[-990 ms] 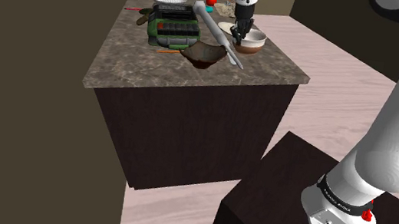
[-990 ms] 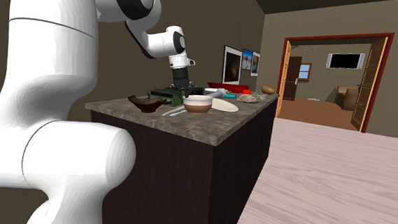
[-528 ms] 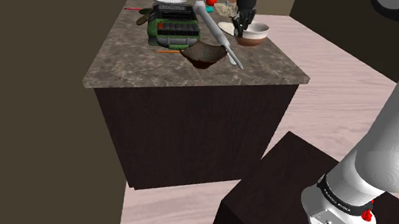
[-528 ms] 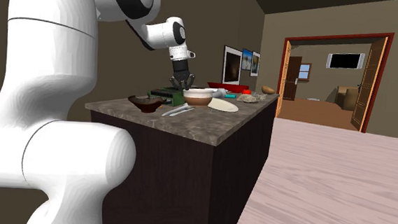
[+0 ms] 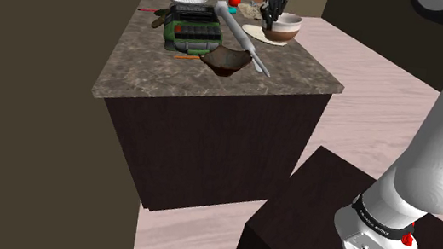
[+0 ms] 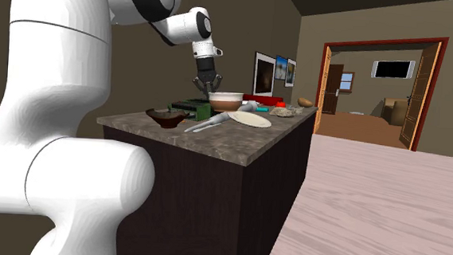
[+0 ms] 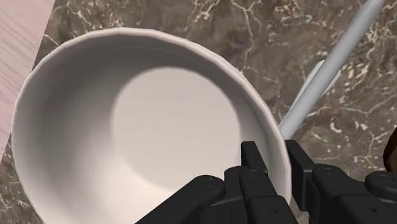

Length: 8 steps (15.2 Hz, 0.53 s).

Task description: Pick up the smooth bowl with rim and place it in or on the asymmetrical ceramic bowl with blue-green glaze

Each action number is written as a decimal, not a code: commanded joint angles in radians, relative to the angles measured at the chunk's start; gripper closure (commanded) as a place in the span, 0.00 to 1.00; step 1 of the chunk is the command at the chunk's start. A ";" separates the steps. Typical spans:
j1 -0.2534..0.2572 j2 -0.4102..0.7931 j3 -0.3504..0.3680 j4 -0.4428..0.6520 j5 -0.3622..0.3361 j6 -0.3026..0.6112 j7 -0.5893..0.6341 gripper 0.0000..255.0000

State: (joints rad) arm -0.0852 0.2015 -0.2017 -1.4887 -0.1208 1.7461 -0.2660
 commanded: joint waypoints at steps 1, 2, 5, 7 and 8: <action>-0.001 0.005 0.000 0.034 0.002 -0.029 -0.005 1.00; -0.001 0.007 -0.001 0.051 0.002 -0.043 -0.007 1.00; -0.003 0.017 -0.001 0.105 0.005 -0.087 -0.014 1.00; -0.004 0.025 -0.001 0.144 0.007 -0.117 -0.018 1.00; -0.005 0.030 -0.002 0.164 0.008 -0.132 -0.021 1.00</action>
State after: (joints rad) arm -0.0902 0.2292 -0.2037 -1.3440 -0.1129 1.6302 -0.2859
